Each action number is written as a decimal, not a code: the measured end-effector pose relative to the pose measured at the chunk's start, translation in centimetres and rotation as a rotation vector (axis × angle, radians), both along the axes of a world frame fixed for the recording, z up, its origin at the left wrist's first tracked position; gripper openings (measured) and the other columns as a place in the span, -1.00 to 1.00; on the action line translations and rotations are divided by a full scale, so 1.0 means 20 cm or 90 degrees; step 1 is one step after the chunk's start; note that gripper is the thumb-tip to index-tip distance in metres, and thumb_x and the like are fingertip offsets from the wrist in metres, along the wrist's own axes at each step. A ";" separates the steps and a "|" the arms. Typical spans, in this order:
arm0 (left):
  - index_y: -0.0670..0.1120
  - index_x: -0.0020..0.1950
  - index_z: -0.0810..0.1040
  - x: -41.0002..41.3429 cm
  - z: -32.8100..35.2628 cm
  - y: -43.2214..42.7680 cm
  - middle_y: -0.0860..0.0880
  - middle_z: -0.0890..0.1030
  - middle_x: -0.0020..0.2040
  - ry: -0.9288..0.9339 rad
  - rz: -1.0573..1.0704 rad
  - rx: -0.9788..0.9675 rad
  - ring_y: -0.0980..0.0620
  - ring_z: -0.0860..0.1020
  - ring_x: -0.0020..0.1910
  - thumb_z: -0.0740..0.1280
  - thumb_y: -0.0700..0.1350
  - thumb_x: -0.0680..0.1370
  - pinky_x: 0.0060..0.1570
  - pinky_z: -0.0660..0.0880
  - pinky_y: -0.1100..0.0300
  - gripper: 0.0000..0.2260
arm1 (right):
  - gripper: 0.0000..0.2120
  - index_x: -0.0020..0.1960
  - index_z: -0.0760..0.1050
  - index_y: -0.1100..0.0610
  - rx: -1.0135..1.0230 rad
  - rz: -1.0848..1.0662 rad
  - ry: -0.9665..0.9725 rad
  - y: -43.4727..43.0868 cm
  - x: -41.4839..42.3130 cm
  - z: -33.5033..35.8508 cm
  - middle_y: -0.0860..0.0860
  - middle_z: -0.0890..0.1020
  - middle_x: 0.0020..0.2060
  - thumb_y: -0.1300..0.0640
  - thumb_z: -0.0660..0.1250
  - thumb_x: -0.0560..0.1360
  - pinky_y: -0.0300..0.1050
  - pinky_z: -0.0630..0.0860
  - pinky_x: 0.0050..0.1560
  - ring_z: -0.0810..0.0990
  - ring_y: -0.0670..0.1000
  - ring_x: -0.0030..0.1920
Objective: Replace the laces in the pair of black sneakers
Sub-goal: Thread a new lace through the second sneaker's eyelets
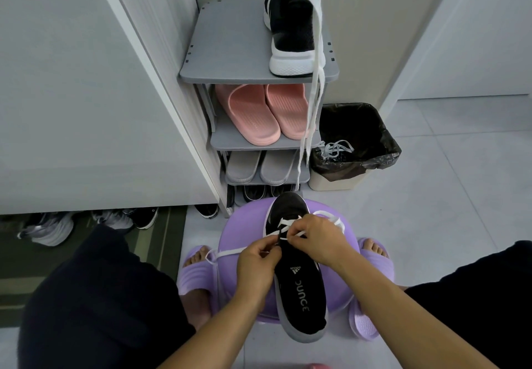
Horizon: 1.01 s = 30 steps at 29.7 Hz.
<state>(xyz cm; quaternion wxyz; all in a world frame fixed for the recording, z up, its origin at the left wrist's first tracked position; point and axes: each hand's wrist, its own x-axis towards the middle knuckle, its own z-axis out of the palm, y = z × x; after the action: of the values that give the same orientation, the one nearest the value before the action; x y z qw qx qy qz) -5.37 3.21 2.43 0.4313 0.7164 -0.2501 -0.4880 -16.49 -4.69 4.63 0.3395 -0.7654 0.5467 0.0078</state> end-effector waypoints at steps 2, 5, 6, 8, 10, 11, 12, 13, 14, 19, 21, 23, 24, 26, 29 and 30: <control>-0.16 0.08 0.62 0.01 0.00 0.00 -0.09 0.65 -0.05 -0.035 -0.006 -0.005 -0.03 0.59 -0.05 0.30 -0.35 0.49 0.09 0.51 0.14 -0.77 | -0.83 -0.01 0.61 0.03 -0.004 0.037 0.014 0.00 0.00 0.00 0.00 0.56 0.04 0.05 0.27 0.50 -0.08 0.46 0.01 0.54 0.02 0.07; -0.19 0.08 0.62 0.01 0.00 -0.01 -0.09 0.65 -0.08 -0.046 -0.016 -0.012 -0.02 0.59 -0.09 0.32 -0.36 0.47 0.07 0.51 0.14 -0.77 | -0.84 0.00 0.60 0.03 0.002 0.079 0.017 -0.01 -0.01 -0.01 0.00 0.55 0.03 0.07 0.26 0.50 -0.07 0.46 0.02 0.53 0.02 0.07; -0.19 0.07 0.62 0.01 0.01 -0.01 -0.10 0.65 -0.09 -0.045 -0.016 -0.010 -0.03 0.59 -0.09 0.32 -0.36 0.47 0.06 0.52 0.13 -0.78 | -0.85 -0.01 0.60 0.03 0.003 0.082 0.010 -0.01 -0.02 -0.01 -0.01 0.54 0.01 0.07 0.27 0.50 -0.08 0.45 0.02 0.52 0.01 0.07; -0.15 0.04 0.62 0.00 0.01 -0.01 -0.10 0.65 -0.09 -0.050 -0.012 -0.005 -0.04 0.59 -0.09 0.34 -0.35 0.46 0.05 0.53 0.11 -0.79 | -0.85 -0.01 0.60 0.04 0.003 0.076 -0.010 -0.01 -0.02 -0.01 -0.03 0.52 -0.05 0.08 0.28 0.50 -0.10 0.43 0.01 0.52 -0.01 0.02; -0.12 0.03 0.62 0.00 0.01 0.00 -0.10 0.65 -0.08 -0.060 -0.012 -0.007 -0.03 0.59 -0.10 0.35 -0.33 0.45 0.04 0.53 0.11 -0.79 | -0.85 -0.01 0.61 0.06 0.005 0.057 -0.036 -0.01 -0.02 -0.01 -0.06 0.48 -0.09 0.09 0.29 0.50 -0.18 0.39 -0.08 0.48 -0.07 -0.06; -0.12 0.03 0.62 0.00 0.01 0.00 -0.10 0.65 -0.07 -0.065 -0.014 -0.008 -0.02 0.59 -0.11 0.36 -0.32 0.45 0.04 0.53 0.12 -0.79 | -0.85 0.00 0.61 0.07 0.007 0.047 -0.044 -0.01 -0.02 -0.01 -0.04 0.50 -0.08 0.10 0.29 0.50 -0.22 0.35 -0.16 0.46 -0.09 -0.07; -0.12 0.02 0.62 -0.01 0.01 0.00 -0.10 0.65 -0.08 -0.064 -0.014 -0.009 -0.01 0.59 -0.12 0.36 -0.32 0.45 0.03 0.53 0.13 -0.80 | -0.85 0.00 0.61 0.08 0.008 0.039 -0.050 0.00 -0.02 -0.01 -0.02 0.52 -0.05 0.10 0.29 0.50 -0.23 0.32 -0.21 0.48 -0.07 -0.06; -0.11 0.02 0.62 -0.01 0.01 0.00 -0.08 0.65 -0.09 -0.059 -0.015 -0.012 0.01 0.59 -0.13 0.37 -0.32 0.45 0.01 0.53 0.15 -0.80 | -0.85 0.01 0.61 0.09 0.007 0.031 -0.052 0.00 -0.01 -0.01 0.01 0.54 -0.02 0.11 0.30 0.50 -0.22 0.30 -0.20 0.50 -0.04 -0.03; -0.09 0.00 0.61 -0.01 0.01 0.01 -0.05 0.65 -0.11 -0.054 -0.016 -0.016 0.03 0.59 -0.14 0.38 -0.30 0.44 -0.01 0.53 0.18 -0.81 | -0.85 0.01 0.61 0.09 0.005 0.023 -0.050 0.00 -0.01 -0.02 0.02 0.55 0.00 0.11 0.30 0.50 -0.20 0.32 -0.17 0.52 -0.01 0.01; -0.14 -0.15 0.56 0.01 0.02 -0.03 -0.06 0.60 -0.26 0.138 0.057 -0.013 0.17 0.57 -0.38 0.30 -0.30 0.53 -0.32 0.51 0.36 -0.89 | -0.85 0.02 0.62 0.13 0.064 0.005 -0.107 -0.02 -0.01 -0.03 -0.02 0.47 -0.09 0.15 0.33 0.49 -0.46 0.31 -0.21 0.48 -0.06 -0.10; -0.18 -0.20 0.52 0.02 0.02 -0.05 -0.09 0.56 -0.30 0.183 0.066 0.014 0.22 0.53 -0.48 0.26 -0.35 0.53 -0.43 0.47 0.39 -0.86 | -0.84 0.03 0.63 0.13 0.079 0.021 -0.108 -0.02 0.00 -0.03 -0.01 0.48 -0.08 0.15 0.34 0.49 -0.44 0.32 -0.20 0.51 -0.05 -0.09; -0.19 -0.22 0.48 0.04 0.01 -0.06 -0.10 0.57 -0.29 0.210 0.085 0.019 0.18 0.55 -0.47 0.24 -0.36 0.54 -0.42 0.50 0.37 -0.84 | -0.83 0.05 0.62 0.11 0.081 -0.005 -0.112 -0.02 0.00 -0.02 -0.02 0.52 -0.08 0.15 0.36 0.47 -0.30 0.39 -0.09 0.53 -0.04 -0.06; -0.19 -0.22 0.45 0.05 0.02 -0.07 -0.11 0.59 -0.28 0.229 0.106 0.016 0.14 0.58 -0.44 0.23 -0.36 0.55 -0.39 0.53 0.35 -0.84 | -0.82 0.06 0.60 0.09 0.083 -0.029 -0.117 -0.04 0.00 -0.02 -0.06 0.53 -0.12 0.16 0.37 0.45 -0.27 0.39 -0.08 0.52 -0.07 -0.09; -0.20 -0.22 0.43 0.10 0.01 -0.08 -0.09 0.63 -0.32 0.245 0.133 0.004 0.10 0.62 -0.42 0.20 -0.37 0.55 -0.36 0.57 0.30 -0.83 | -0.84 0.02 0.58 0.06 0.097 -0.060 -0.136 -0.07 -0.05 -0.01 -0.13 0.53 -0.25 0.17 0.37 0.44 -0.27 0.37 -0.09 0.49 -0.12 -0.18; -0.18 -0.21 0.47 0.09 0.02 -0.08 -0.07 0.59 -0.36 0.164 0.064 0.011 0.14 0.55 -0.47 0.25 -0.36 0.54 -0.42 0.51 0.35 -0.85 | -0.95 -0.16 0.59 0.05 0.123 -0.060 -0.145 -0.10 -0.07 -0.02 -0.08 0.59 -0.23 0.16 0.36 0.45 -0.22 0.46 -0.05 0.56 -0.07 -0.13; -0.17 -0.20 0.48 0.07 0.02 -0.08 -0.07 0.55 -0.34 0.136 0.027 0.017 0.13 0.52 -0.46 0.27 -0.36 0.53 -0.44 0.47 0.36 -0.85 | -0.93 -0.19 0.58 0.03 0.114 -0.050 -0.131 -0.09 -0.06 -0.02 -0.08 0.60 -0.20 0.15 0.36 0.46 -0.27 0.46 -0.07 0.56 -0.07 -0.11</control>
<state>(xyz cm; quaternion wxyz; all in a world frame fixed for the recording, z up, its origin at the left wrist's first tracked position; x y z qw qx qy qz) -3.93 1.60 2.76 0.4563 0.6711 -0.1812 -0.5555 -17.73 -6.50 4.23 0.4607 -0.7067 0.5358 -0.0356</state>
